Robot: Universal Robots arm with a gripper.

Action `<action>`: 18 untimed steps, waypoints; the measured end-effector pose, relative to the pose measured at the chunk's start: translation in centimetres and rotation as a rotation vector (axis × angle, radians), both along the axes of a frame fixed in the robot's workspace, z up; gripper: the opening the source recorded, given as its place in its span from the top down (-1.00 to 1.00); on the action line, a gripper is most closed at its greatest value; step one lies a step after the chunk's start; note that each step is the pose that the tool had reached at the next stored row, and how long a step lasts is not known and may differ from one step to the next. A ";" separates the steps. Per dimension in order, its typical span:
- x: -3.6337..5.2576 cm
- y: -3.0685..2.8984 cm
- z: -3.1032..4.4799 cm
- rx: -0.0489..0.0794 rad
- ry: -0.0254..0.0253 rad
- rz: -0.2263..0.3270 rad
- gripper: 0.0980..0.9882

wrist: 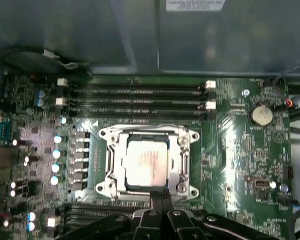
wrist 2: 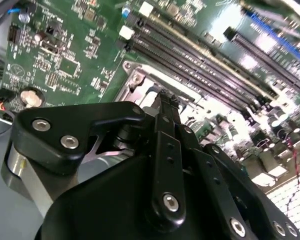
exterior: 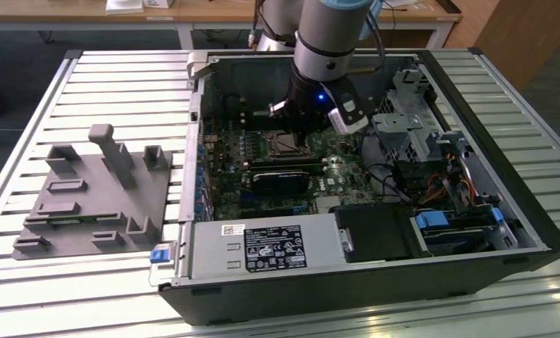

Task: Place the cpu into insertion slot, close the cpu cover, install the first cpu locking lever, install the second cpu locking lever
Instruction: 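Install the second cpu locking lever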

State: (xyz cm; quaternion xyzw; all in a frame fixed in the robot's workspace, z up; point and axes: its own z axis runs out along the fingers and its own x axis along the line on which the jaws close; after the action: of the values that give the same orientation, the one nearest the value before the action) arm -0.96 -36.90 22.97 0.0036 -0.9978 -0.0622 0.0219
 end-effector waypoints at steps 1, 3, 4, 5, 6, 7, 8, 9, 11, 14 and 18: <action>0.00 -0.18 -0.01 0.000 0.0001 0.000 0.98; -0.01 -0.50 -0.01 0.001 0.0000 0.000 0.98; -0.06 -0.61 -0.01 0.002 0.0000 0.000 0.98; -0.13 -0.70 -0.02 0.002 0.0000 0.000 0.98; -0.28 -0.73 -0.03 0.002 0.0001 0.000 0.98; -0.62 -0.75 -0.04 0.002 -0.0001 0.000 0.98; -1.05 -0.76 -0.05 0.002 0.0000 0.000 0.98; -1.51 -0.76 -0.05 0.002 0.0000 0.000 0.98; -2.39 -0.76 -0.06 0.002 -0.0002 0.000 0.98; -2.79 -0.79 -0.15 0.002 -0.0002 0.000 0.98; -2.83 -1.28 -0.23 0.006 -0.0003 0.000 0.98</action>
State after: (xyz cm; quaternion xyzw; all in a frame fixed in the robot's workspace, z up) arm -3.79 -38.18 22.74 0.0037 -0.9976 -0.0654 0.0217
